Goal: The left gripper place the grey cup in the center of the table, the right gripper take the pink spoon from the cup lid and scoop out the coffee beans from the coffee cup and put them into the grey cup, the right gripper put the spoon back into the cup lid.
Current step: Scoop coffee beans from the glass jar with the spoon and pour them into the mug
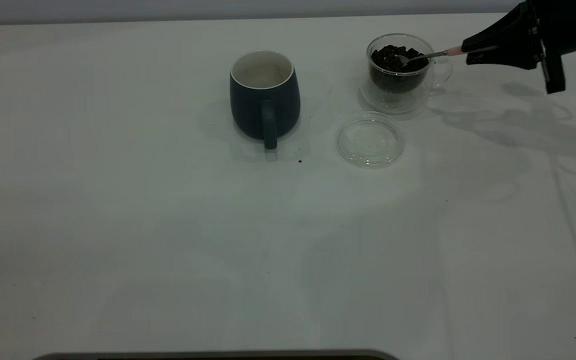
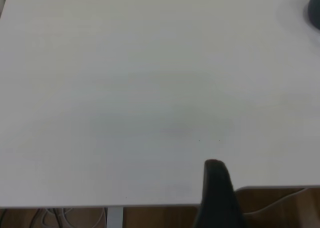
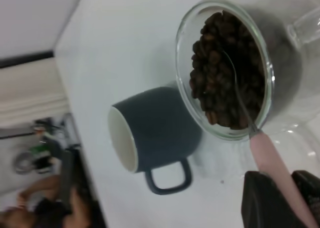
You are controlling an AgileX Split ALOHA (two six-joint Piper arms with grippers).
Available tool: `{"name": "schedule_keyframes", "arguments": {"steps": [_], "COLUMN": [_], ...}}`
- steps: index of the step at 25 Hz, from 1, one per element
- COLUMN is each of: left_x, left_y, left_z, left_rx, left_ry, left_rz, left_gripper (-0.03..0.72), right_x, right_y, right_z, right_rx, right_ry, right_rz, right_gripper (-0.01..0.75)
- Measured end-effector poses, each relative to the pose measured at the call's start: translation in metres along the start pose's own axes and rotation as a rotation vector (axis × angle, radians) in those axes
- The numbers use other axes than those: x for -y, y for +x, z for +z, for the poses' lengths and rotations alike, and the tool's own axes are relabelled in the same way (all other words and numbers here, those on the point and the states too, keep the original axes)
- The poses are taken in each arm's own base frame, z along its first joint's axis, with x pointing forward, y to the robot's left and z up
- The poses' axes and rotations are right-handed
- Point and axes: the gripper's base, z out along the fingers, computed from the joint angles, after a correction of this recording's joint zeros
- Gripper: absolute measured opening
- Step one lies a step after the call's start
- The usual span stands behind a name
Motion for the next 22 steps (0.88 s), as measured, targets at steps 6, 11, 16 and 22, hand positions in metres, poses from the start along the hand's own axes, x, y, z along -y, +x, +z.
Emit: {"name": "schedule_keyframes", "arguments": {"steps": [6, 11, 16, 22], "left_x": [0.000, 0.000, 0.000, 0.000], "left_y": [0.000, 0.000, 0.000, 0.000], "left_z": [0.000, 0.000, 0.000, 0.000], "left_rx": [0.000, 0.000, 0.000, 0.000], "left_ry": [0.000, 0.000, 0.000, 0.000], "left_rz": [0.000, 0.000, 0.000, 0.001], "left_gripper": [0.565, 0.565, 0.565, 0.565], "right_x": [0.007, 0.007, 0.015, 0.021], "right_y": [0.001, -0.002, -0.004, -0.007], "right_z": [0.006, -0.003, -0.017, -0.027], "right_rx": [0.006, 0.005, -0.015, -0.003], "right_ry": [-0.068, -0.110, -0.117, -0.120], "right_rz": [0.051, 0.062, 0.055, 0.014], "right_gripper": [0.106, 0.106, 0.106, 0.106]}}
